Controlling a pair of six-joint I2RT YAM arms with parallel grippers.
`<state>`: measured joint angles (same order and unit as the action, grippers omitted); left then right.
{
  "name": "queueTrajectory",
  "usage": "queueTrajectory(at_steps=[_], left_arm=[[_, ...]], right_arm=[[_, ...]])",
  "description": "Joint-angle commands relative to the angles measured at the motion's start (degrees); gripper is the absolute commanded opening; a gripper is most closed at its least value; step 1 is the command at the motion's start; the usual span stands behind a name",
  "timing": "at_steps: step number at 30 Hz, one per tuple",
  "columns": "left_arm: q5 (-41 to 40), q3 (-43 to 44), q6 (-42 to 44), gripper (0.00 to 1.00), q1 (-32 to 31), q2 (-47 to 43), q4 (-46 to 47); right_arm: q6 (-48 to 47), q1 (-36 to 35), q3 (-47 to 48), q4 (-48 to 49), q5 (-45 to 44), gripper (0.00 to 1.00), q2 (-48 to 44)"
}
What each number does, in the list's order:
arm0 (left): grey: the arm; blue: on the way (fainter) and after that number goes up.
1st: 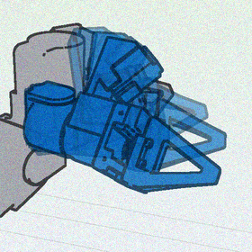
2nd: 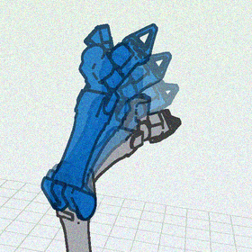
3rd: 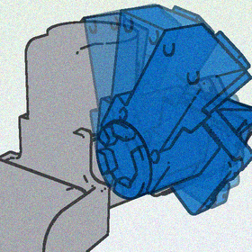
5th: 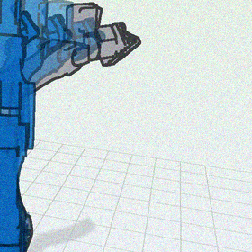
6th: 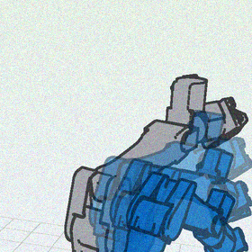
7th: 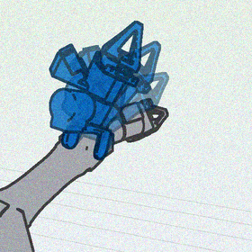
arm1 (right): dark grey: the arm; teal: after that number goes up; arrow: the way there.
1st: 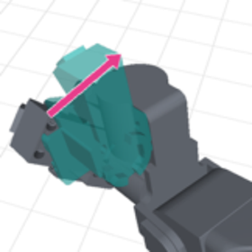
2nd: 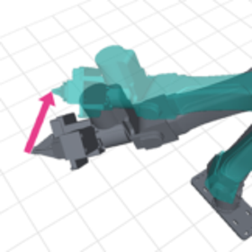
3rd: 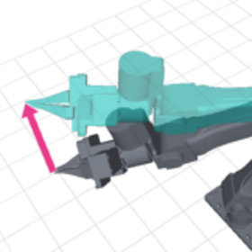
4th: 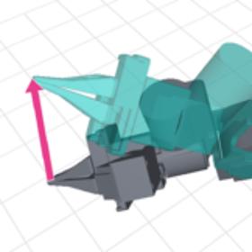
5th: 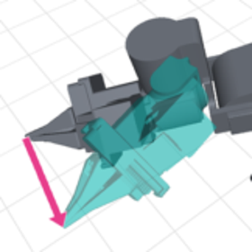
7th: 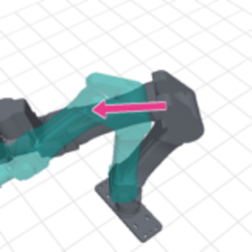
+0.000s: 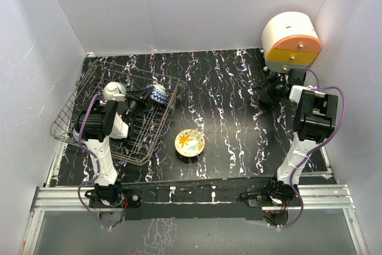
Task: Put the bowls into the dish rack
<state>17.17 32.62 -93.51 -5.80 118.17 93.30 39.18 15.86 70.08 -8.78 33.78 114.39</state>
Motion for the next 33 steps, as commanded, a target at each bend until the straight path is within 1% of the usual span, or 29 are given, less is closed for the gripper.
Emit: queueTrajectory(at_steps=[1,4,7,11,14,17,21,23,26,28,30,33], left_arm=[[3.05,-4.41,4.46,0.15,0.26,3.29,-5.22],[3.64,-4.66,4.7,0.23,0.35,3.69,-5.08],[3.37,-5.54,4.44,0.28,0.53,3.7,-4.62],[3.75,-7.07,5.81,0.29,1.23,1.77,-7.08],[4.22,-7.71,7.62,0.33,2.16,-0.64,-11.77],[4.86,-7.55,10.77,0.38,3.03,-4.4,-20.42],[4.62,-4.97,17.13,0.49,3.84,-11.17,-38.9],[3.82,-2.49,22.04,0.57,3.94,-14.27,-48.61],[2.21,1.92,27.04,0.63,3.93,-17.35,-61.8],[1.12,5.43,29.51,0.65,3.96,-18.31,-70.14],[-0.59,8.95,31.78,0.71,3.91,-18.86,-78.56],[-3.25,12.21,34.01,0.77,3.95,-20.31,-86.9]], right_arm=[[-1.6,0.21,0.85,0.8,-1.06,0.73,0.28],[-1.73,0.2,0.91,0.65,-1.07,0.73,0.16],[-1.76,0.21,1.02,0.52,-1.03,0.73,0.09],[-1.74,0.22,1.19,0.34,-1.07,0.73,-0.11],[-1.75,0.2,1.2,0.34,-0.95,0.73,-0.22],[-1.74,0.17,1.2,0.34,-0.83,0.73,-0.22],[-1.75,0.15,0.86,0.62,-0.68,0.73,-0.17],[-1.58,0.14,0.48,0.98,-0.56,0.73,-0.21],[-1.33,0.14,-0.27,1.58,-0.29,0.73,-0.21],[-1.17,0.14,-0.62,1.9,-0.21,0.73,-0.22],[-1.13,0.14,-0.8,2.13,-0.03,0.73,-0.22],[-0.95,0.14,-1.0,2.48,0.21,0.73,-0.3]])
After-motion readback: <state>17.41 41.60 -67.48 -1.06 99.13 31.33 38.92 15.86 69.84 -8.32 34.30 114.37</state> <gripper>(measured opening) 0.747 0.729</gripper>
